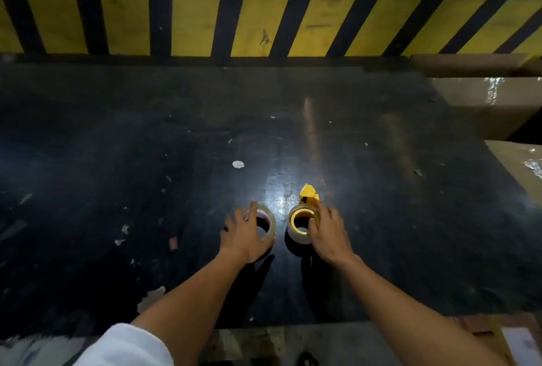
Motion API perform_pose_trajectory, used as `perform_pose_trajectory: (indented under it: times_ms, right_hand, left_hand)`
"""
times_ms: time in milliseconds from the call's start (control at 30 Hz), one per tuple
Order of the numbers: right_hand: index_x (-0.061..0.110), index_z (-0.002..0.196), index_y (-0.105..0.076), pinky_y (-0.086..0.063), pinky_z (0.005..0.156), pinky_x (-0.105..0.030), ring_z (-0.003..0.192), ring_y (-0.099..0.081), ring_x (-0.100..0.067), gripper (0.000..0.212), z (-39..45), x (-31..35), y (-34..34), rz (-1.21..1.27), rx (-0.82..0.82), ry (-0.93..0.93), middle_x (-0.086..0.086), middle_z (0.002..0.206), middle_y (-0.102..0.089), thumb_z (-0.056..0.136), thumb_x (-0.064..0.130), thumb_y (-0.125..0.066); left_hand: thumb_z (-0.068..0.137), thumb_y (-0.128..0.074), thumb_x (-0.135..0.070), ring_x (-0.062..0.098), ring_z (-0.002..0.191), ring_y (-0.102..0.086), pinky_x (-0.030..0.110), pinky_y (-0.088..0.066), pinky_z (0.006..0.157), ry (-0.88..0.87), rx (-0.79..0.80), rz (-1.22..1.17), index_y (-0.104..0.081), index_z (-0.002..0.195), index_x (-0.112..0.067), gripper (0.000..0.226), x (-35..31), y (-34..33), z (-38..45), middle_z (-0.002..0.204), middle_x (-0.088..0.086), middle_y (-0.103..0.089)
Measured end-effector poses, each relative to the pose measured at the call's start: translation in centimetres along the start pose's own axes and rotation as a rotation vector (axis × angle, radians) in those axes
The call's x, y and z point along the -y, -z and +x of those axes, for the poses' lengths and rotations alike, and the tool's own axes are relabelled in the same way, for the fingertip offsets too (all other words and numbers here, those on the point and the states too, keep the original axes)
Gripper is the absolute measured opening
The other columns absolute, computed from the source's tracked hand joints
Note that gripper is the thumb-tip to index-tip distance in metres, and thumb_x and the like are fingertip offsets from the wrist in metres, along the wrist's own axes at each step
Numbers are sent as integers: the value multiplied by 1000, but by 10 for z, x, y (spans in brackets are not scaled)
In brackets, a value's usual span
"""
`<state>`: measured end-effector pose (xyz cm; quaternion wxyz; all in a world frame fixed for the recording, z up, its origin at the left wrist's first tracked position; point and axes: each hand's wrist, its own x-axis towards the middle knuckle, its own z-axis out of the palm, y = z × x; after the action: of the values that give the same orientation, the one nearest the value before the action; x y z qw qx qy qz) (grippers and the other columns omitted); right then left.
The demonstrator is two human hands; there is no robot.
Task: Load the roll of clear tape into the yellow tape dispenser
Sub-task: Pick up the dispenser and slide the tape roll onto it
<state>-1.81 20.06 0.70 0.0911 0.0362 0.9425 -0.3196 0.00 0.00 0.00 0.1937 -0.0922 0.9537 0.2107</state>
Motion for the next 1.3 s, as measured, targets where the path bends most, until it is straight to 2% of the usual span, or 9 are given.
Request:
perform_pose_trajectory:
  times_ms: [100,233,567,667,733,867,1000,1067,1300]
  right_hand:
    - [21,151,-30,-42,99,-42,126,-48,-31,51,2,1,-2,105,15,-89,-13,146,-42,100,20,-36]
    - [20,136,-48,-48,81,-36,99,-59,-25,40,5,-2,-4,131,17,-150,-11,126,-62,97,14,-39]
    - [12,119,-64,-38,70,-28,83,-57,-26,37,0,-4,11,158,38,-157,-15,109,-70,91,-1,-44]
    - [8,117,-67,-42,67,-28,82,-62,-27,36,-3,-8,15,188,35,-175,-16,103,-72,86,-2,-51]
    - [8,119,-65,-46,60,-25,74,-62,-22,37,-4,-15,16,252,44,-195,-15,103,-72,85,-1,-55]
    - [14,115,-57,-48,50,-17,72,-64,-7,29,-14,-30,25,566,101,-248,-7,108,-66,89,1,-59]
    - [11,120,-52,-45,41,-17,45,-57,-4,26,-25,-37,31,864,199,-328,3,67,-65,95,6,-56]
    - [13,122,-49,-46,45,-20,42,-56,-4,29,-28,-40,33,939,225,-343,8,55,-64,96,12,-59]
    - [20,127,-52,-50,62,-29,53,-62,-9,38,-33,-42,46,1052,235,-296,1,71,-72,92,26,-67]
  left_hand:
    - [87,-50,-66,42,153,17,60,-6,123,-73,-116,198,5,160,-27,99,-3,-7,4,167,17,13]
    - [91,-53,-62,35,155,10,56,2,124,-283,-154,329,3,160,-24,97,-22,-14,8,169,17,3]
    - [84,-62,-58,35,146,-30,49,-25,120,-461,6,307,-24,154,-16,90,-66,-29,25,158,17,-32]
    - [83,-60,-64,38,128,-52,49,-40,106,-452,57,305,-26,151,-16,90,-77,-27,20,146,16,-45]
    - [83,-64,-62,39,123,-54,49,-48,97,-428,92,218,-21,154,-18,94,-82,-26,16,143,16,-42]
    - [82,-71,-55,35,127,-49,44,-46,105,-439,151,65,-15,157,-20,100,-81,-25,8,145,12,-36]
    - [79,-77,-44,34,124,-52,43,-47,102,-481,158,30,-22,153,-22,95,-77,-23,2,143,9,-37]
    - [78,-77,-45,33,125,-51,42,-47,103,-504,145,6,-21,155,-20,97,-78,-21,-1,147,9,-34]
    - [76,-80,-36,31,127,-52,45,-49,103,-533,94,-54,-24,152,-23,96,-73,-6,1,147,6,-34]
